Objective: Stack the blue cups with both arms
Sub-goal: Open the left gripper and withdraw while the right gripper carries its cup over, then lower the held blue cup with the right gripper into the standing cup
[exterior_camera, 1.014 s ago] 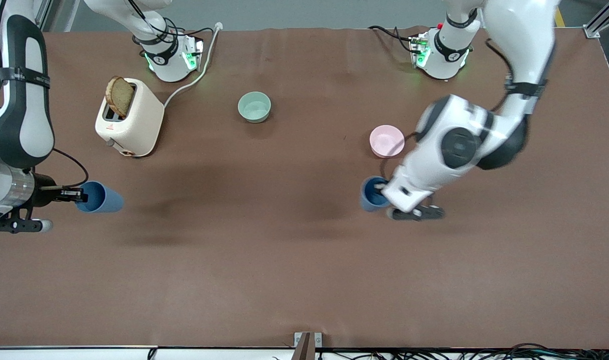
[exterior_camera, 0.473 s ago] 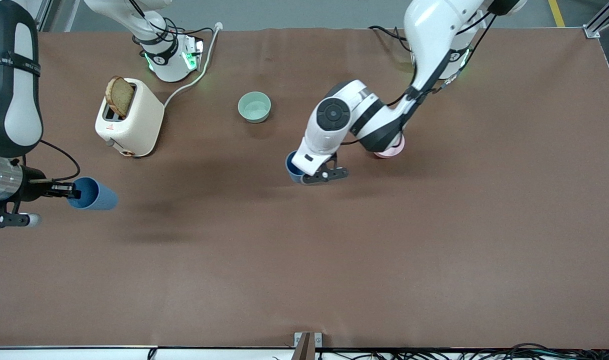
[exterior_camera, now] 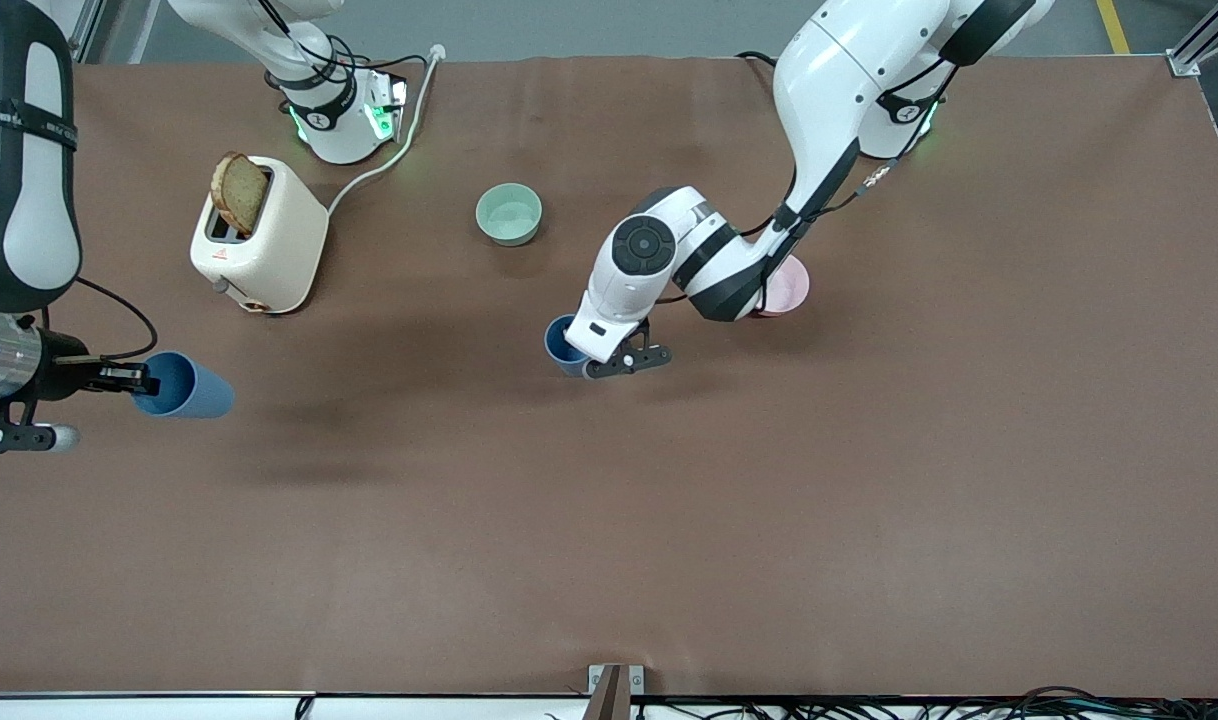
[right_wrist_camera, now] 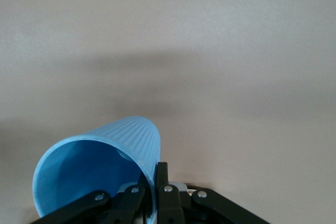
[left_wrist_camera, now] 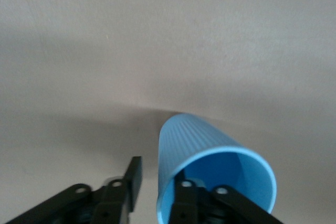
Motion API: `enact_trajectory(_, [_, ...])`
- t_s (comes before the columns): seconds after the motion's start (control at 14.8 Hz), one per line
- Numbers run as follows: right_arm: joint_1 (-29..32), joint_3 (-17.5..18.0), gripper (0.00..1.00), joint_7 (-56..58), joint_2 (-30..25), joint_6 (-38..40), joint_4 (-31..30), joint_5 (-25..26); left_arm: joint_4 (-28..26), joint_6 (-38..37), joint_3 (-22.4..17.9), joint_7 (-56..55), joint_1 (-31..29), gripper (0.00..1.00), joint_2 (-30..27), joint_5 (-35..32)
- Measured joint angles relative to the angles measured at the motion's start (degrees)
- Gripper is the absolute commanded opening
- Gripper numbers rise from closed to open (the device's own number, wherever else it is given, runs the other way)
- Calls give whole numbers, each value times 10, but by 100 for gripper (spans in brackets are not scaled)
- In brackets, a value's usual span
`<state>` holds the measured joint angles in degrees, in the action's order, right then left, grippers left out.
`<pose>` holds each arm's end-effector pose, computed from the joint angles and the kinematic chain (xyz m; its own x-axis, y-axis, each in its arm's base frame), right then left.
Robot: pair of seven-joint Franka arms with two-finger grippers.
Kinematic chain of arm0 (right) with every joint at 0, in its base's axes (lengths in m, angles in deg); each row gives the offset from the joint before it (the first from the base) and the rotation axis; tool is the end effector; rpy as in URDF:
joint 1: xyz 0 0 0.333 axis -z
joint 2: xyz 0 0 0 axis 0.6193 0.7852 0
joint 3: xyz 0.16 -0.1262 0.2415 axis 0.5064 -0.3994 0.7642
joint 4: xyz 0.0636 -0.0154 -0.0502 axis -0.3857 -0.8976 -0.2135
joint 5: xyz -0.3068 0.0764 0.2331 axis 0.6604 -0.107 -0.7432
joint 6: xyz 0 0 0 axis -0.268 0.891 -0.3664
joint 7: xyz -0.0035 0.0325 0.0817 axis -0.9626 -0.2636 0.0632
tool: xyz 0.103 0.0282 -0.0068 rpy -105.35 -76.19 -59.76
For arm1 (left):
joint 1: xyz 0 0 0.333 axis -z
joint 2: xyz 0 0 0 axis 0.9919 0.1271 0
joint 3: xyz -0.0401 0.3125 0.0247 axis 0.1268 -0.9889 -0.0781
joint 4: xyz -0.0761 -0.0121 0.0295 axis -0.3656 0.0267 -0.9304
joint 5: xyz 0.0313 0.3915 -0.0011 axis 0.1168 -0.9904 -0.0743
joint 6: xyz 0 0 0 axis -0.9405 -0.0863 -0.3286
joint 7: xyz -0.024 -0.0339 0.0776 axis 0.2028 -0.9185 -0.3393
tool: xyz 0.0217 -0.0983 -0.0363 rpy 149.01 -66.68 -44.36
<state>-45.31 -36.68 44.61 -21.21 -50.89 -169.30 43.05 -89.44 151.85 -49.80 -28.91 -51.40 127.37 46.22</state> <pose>0.6343 -0.0802 0.4447 0.9902 -0.0339 -0.1351 -0.0439 -0.9964 -0.0721 0.4863 -0.5264 0.2483 0.9659 0.2395 -0.0986 0.2542 -0.9498 0.1826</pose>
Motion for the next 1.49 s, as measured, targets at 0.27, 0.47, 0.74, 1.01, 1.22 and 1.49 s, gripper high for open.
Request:
enact_trajectory(0.27, [-6, 2, 6, -4, -7, 2, 0, 0, 48, -98, -9, 0, -17, 100, -47, -3])
enact_trajectory(0.47, [-37, 5, 6, -66, -21, 14, 1, 0, 109, -267, -15, 11, -73, 100, -131, -10])
enact_trajectory(0.74, [-125, 10, 5, -199, -42, 19, 2, -5, 122, -372, -16, 142, -188, 100, -236, -12])
enact_trajectory(1.01, [-278, 13, 4, -353, -56, 10, 3, -8, 121, -448, -17, 271, -270, 100, -298, -12])
enact_trajectory(1.22, [-372, 14, 4, -450, -53, -20, 1, -8, 120, -486, -17, 382, -321, 100, -330, -12])
enact_trajectory(1.49, [-404, 12, 4, -474, -43, -49, -12, -8, 105, -505, -28, 437, -330, 100, -345, -12])
